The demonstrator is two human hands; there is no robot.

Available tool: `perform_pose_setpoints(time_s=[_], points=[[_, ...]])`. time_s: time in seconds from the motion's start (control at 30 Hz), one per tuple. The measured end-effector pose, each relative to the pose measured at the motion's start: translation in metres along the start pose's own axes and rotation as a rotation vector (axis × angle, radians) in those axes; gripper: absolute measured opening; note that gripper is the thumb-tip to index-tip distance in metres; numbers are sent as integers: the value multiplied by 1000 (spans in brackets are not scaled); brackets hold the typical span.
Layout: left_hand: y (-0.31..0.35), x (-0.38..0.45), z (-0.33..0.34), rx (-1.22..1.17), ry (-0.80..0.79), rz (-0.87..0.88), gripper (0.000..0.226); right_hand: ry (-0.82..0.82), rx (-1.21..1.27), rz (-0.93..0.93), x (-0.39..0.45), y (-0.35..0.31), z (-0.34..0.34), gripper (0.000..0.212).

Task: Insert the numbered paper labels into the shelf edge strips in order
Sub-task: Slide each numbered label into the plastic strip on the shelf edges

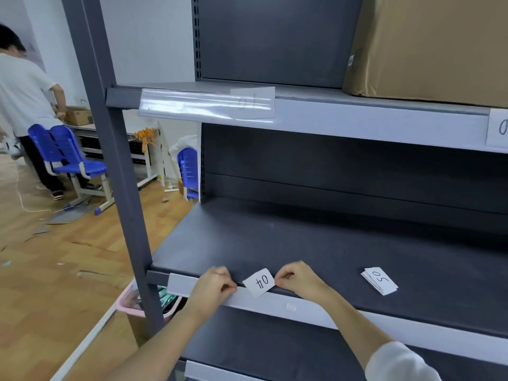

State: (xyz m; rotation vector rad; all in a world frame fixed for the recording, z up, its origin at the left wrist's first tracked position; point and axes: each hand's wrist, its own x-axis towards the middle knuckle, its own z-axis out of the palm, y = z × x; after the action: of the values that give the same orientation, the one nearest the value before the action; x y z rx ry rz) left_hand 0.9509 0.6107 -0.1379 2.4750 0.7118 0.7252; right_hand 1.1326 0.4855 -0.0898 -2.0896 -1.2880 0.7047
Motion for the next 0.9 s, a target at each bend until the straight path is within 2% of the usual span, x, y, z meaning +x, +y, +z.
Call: perform_pose_setpoints(time_s=[0.07, 0.23, 0.37, 0.5, 0.57, 0.7, 0.9], points=[[-2, 0, 0, 12, -2, -12, 10, -10, 19, -9, 3, -9, 1, 27], [-14, -6, -2, -6, 45, -29, 9, -15, 54, -26, 10, -28, 10, 30], [-28, -10, -4, -19, 88, -22, 3, 45, 116, -4, 12, -30, 22, 19], [-34, -7, -3, -56, 74, -3, 7, 65, 175, -15, 11, -23, 27, 13], [-36, -6, -2, -70, 72, -4, 10, 49, 146, -15, 10, -20, 29, 8], [-40, -5, -2, -70, 60, -4, 7, 55, 39, 2, 16, -19, 36, 29], [-40, -6, -4, -93, 71, -20, 12, 11, -5, -55, 16, -29, 32, 19]])
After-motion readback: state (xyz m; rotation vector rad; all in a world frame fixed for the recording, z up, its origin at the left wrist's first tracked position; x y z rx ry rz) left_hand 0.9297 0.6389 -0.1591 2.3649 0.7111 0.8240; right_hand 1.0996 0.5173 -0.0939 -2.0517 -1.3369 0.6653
